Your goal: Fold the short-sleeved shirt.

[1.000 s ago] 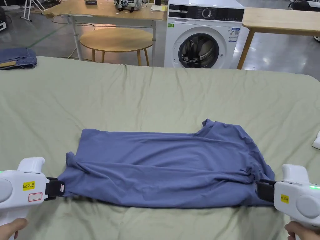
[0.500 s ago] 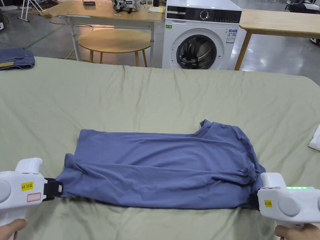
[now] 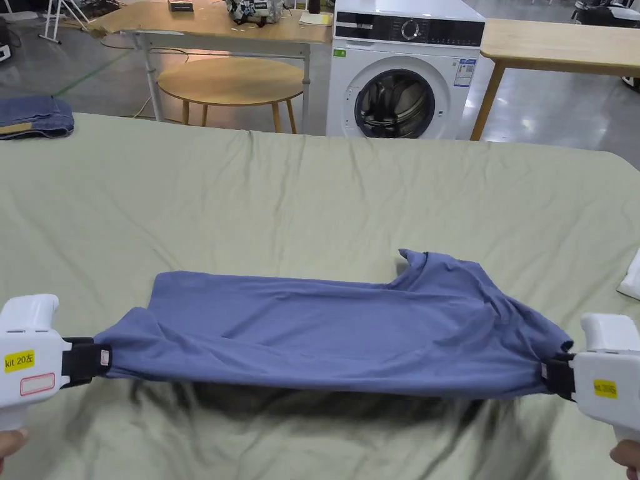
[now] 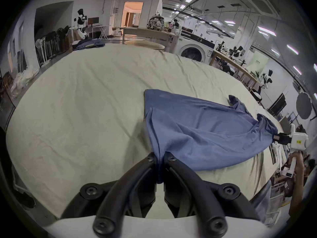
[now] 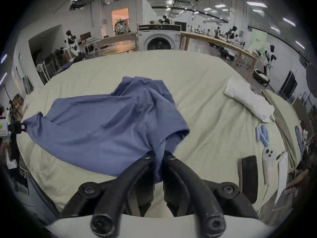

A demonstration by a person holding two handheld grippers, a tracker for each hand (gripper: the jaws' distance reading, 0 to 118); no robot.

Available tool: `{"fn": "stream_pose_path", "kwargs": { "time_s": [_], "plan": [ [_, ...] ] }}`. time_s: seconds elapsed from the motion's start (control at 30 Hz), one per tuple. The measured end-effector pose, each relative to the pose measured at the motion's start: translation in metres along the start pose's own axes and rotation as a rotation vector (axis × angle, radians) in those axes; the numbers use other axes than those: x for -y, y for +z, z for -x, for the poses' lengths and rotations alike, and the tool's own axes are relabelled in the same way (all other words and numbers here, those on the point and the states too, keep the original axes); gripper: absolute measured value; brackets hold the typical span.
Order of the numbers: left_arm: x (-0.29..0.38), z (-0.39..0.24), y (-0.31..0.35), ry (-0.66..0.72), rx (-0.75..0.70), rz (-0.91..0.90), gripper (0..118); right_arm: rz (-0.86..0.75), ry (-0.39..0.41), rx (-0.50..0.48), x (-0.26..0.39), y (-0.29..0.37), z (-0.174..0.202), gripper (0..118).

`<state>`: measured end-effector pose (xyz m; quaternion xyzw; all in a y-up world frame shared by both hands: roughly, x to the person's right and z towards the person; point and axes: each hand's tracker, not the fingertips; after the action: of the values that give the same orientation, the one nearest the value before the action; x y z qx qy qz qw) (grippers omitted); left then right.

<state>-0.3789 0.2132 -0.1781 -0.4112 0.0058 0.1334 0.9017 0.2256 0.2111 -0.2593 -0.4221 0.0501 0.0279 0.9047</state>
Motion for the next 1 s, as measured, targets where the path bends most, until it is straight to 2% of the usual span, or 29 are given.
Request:
{"fn": "stream_pose_path", "kwargs": {
  "time_s": [0.27, 0.43, 0.67, 0.7, 0.77, 0.8, 0.83, 0.87, 0.93, 1.0],
  "plan": [
    [0.076, 0.013, 0.008, 0.022, -0.042, 0.061, 1, 0.121, -0.018, 0.008, 0.083, 0.012, 0.001, 6],
    [0.111, 0.02, -0.006, 0.028, -0.064, 0.129, 1, 0.182, -0.027, 0.044, 0.124, -0.012, -0.003, 6],
    [0.111, 0.02, -0.021, 0.021, -0.084, 0.155, 1, 0.163, 0.054, 0.112, 0.127, -0.023, 0.013, 9],
    [0.11, 0.02, -0.02, 0.016, -0.083, 0.159, 1, 0.162, 0.057, 0.118, 0.126, -0.023, 0.013, 12],
    [0.105, 0.018, -0.018, 0.004, -0.083, 0.167, 1, 0.161, 0.063, 0.144, 0.121, -0.018, 0.014, 29],
    [0.103, 0.017, -0.017, 0.003, -0.083, 0.168, 2, 0.156, 0.066, 0.168, 0.117, -0.013, 0.015, 45],
    [0.1, 0.015, -0.015, 0.001, -0.084, 0.168, 9, 0.141, 0.062, 0.174, 0.113, -0.008, 0.015, 65],
    [0.097, 0.012, -0.013, -0.005, -0.093, 0.16, 15, 0.114, 0.053, 0.174, 0.107, -0.002, 0.014, 74],
    [0.089, 0.006, -0.012, -0.027, -0.116, 0.134, 33, 0.062, 0.038, 0.173, 0.095, 0.006, 0.013, 77],
    [0.08, 0.001, -0.01, -0.022, -0.106, 0.105, 41, 0.016, 0.039, 0.17, 0.082, 0.012, 0.017, 77]
  ]
}}
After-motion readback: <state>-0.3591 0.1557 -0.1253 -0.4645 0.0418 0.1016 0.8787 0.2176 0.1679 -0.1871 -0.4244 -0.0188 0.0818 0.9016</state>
